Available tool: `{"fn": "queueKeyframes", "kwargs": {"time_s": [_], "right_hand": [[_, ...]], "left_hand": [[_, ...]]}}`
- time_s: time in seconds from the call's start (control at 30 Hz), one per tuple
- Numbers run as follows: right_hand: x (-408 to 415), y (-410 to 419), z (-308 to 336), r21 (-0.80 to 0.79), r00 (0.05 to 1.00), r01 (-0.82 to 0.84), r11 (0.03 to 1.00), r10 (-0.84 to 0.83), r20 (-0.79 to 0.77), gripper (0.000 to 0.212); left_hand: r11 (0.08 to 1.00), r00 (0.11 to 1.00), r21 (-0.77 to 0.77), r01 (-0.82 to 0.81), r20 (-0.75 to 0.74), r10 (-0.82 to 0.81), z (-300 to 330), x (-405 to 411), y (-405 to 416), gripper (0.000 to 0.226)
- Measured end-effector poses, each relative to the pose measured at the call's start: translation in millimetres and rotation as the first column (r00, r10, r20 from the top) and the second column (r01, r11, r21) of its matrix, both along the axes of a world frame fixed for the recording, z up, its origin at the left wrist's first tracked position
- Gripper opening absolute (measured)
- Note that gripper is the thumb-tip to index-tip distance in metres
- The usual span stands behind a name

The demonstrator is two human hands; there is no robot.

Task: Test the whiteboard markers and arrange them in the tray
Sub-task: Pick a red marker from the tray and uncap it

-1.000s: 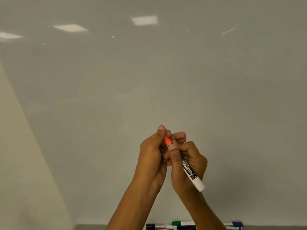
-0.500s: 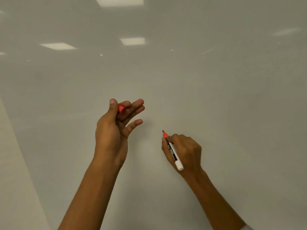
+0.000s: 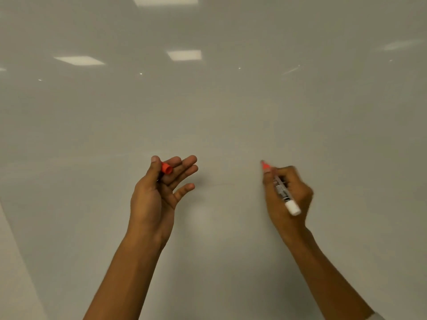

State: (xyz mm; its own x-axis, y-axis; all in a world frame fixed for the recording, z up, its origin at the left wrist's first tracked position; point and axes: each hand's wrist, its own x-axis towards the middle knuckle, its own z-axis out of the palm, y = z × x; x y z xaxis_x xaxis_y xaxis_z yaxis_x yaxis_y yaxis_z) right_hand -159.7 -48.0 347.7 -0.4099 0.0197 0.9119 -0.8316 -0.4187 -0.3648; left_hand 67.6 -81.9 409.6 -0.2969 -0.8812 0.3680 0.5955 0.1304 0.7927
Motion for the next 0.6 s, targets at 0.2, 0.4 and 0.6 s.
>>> {"fn": "queueKeyframes", "kwargs": {"time_s": [0.2,0.4,0.6], "right_hand": [[-30.8,4.0,-59.2,0.038,0.988,0.144,0.989,-0.142,-0.053,0.028],[-30.4,49.4,-55.5,-0.013,0.939,-0.175,0.984,0.171,0.298,0.019],[0.6,98.4,-38.2,0.066,0.905,-0.413,0.908,0.401,0.145,0.016]], "left_hand": [[0.994,0.994,0.018,0.104,0.020,-0.104,-5.1,-33.5,1.4,0.044],[0.965,0.968,0.087,0.248,0.016,-0.251,-15.0,-73.9,11.9,0.043],[0.816,0.836,0.184,0.548,-0.113,-0.536,-37.0,-127.4,52.9,0.041]]}}
